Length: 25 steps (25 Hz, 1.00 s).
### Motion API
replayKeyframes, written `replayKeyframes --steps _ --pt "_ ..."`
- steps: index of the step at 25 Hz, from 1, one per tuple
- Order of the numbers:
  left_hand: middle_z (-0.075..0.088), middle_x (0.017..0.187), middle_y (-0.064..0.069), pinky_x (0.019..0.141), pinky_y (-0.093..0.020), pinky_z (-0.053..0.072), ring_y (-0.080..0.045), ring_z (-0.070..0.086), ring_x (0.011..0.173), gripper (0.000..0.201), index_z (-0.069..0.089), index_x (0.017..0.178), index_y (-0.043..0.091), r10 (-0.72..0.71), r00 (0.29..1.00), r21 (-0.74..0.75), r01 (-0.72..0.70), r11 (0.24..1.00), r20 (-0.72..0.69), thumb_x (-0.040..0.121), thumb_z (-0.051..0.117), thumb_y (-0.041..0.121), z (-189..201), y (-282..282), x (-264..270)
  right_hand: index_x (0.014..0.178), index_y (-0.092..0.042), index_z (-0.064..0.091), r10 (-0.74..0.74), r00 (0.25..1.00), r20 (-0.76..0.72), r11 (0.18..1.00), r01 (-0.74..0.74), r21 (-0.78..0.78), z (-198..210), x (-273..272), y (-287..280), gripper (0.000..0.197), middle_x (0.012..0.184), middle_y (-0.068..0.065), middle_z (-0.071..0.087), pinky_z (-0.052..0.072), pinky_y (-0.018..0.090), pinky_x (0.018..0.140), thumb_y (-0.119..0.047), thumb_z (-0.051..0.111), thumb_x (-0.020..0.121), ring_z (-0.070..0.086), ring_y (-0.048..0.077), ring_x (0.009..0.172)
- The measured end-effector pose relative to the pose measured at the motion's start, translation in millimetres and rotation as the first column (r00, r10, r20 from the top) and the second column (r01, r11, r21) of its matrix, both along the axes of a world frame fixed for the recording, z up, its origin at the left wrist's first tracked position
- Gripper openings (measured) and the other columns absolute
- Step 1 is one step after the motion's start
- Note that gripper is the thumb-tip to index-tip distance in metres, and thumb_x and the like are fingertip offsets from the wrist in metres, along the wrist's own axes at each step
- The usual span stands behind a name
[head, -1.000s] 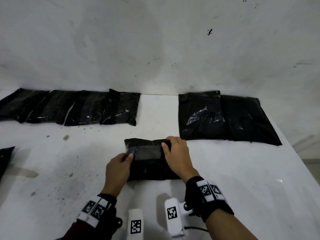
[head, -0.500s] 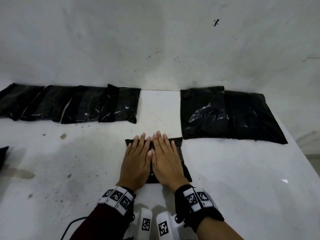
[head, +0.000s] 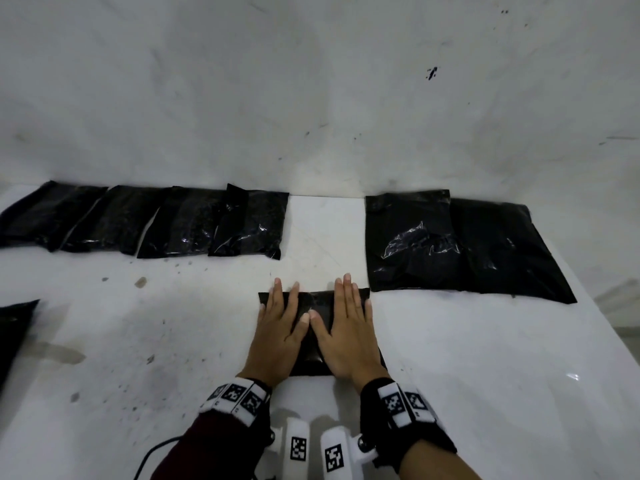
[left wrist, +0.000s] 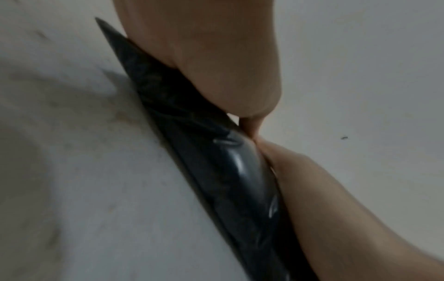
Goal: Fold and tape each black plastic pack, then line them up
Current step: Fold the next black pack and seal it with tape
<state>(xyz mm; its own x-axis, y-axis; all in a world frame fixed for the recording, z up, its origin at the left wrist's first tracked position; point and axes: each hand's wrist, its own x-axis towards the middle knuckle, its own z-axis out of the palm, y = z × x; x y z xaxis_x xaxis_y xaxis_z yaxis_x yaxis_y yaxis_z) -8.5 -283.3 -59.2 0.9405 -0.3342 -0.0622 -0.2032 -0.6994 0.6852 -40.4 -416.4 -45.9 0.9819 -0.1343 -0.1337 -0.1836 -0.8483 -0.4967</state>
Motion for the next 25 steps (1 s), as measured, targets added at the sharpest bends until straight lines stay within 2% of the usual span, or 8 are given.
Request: replayKeyframes --steps 2,4,7,12,16,18,21,25 --pt "-0.014 0.155 0.005 0.114 -0.027 -0.009 0.0 -0.013 0.138 0.062 -0.003 0.147 0.021 0.025 0.994 -0.086 -0.035 0.996 -0.11 0.096 0.025 0.044 4 4 3 0.15 -0.021 -0.006 -0.009 1.0 -0.024 0.986 0.013 0.168 4 2 -6 0.064 0.155 -0.008 -0.019 -0.015 0.025 0.112 -0.048 0.021 0.099 -0.019 -0.001 0.138" --pt "-0.017 0.153 0.006 0.112 -0.031 -0.012 -0.008 -0.016 0.141 0.069 0.0 0.148 0.022 0.08 0.995 0.063 -0.077 0.995 -0.061 0.086 0.01 0.051 9 2 4 0.151 -0.02 0.005 -0.074 0.997 -0.011 0.936 0.074 0.344 11 6 -14 0.056 0.158 -0.008 -0.008 -0.008 0.023 0.113 -0.035 0.028 0.102 -0.01 0.0 0.142" --pt "-0.015 0.155 0.004 0.108 -0.029 -0.017 -0.008 -0.024 0.137 0.076 0.003 0.149 0.022 0.123 0.988 0.156 -0.136 0.978 0.091 0.081 0.001 0.055 15 -10 2 0.151 -0.019 0.009 -0.059 0.998 0.03 0.975 0.051 0.217 12 6 -17 0.057 0.157 -0.01 -0.005 -0.008 0.025 0.114 -0.039 0.03 0.101 -0.01 0.007 0.144" --pt "-0.017 0.147 0.014 0.109 -0.026 -0.015 -0.004 -0.023 0.134 0.085 0.007 0.148 0.027 0.03 0.995 0.201 -0.049 0.978 0.096 0.073 -0.009 0.062 1 -15 5 0.15 -0.022 -0.001 0.04 0.999 0.02 0.999 -0.04 0.003 -1 8 -7 0.086 0.153 -0.013 -0.014 -0.018 0.024 0.11 -0.07 -0.007 0.079 -0.021 0.0 0.136" --pt "-0.013 0.147 0.017 0.108 -0.023 -0.014 0.001 -0.018 0.134 0.079 0.01 0.147 0.03 0.074 0.997 0.1 -0.075 0.992 0.015 0.076 0.0 0.064 0 -17 7 0.151 -0.022 0.005 0.003 0.998 0.061 0.999 -0.001 -0.037 -7 10 -5 0.104 0.152 -0.014 -0.012 -0.018 0.025 0.11 -0.068 -0.032 0.065 -0.021 -0.001 0.135" --pt "-0.007 0.152 0.011 0.109 -0.023 -0.012 0.002 -0.015 0.133 0.06 0.015 0.147 0.027 0.077 0.996 0.033 -0.075 0.997 -0.05 0.093 0.016 0.053 0 -16 12 0.15 -0.023 0.014 -0.026 0.996 0.083 0.999 0.028 -0.029 -10 13 -3 0.105 0.157 -0.01 0.0 -0.015 0.024 0.111 -0.065 -0.035 0.068 -0.015 -0.001 0.137" --pt "0.002 0.156 0.006 0.111 -0.024 -0.009 0.003 -0.007 0.133 0.046 0.02 0.146 0.022 0.067 0.988 -0.125 -0.085 0.989 -0.141 0.102 0.032 0.023 2 -11 15 0.148 -0.022 0.022 -0.06 0.997 0.049 0.997 0.058 0.05 -8 16 -4 0.07 0.158 -0.009 0.011 -0.011 0.022 0.112 -0.047 -0.009 0.091 -0.003 0.003 0.144" --pt "0.011 0.149 0.016 0.118 -0.031 0.001 -0.001 0.003 0.14 0.049 0.024 0.145 0.021 0.056 0.97 -0.332 -0.135 0.934 -0.234 0.099 0.041 0.022 13 3 13 0.149 -0.023 0.02 -0.051 0.998 0.035 0.966 0.04 0.255 1 13 -10 0.049 0.156 -0.012 0.006 -0.007 0.02 0.113 -0.034 0.03 0.102 -0.002 0.0 0.143"
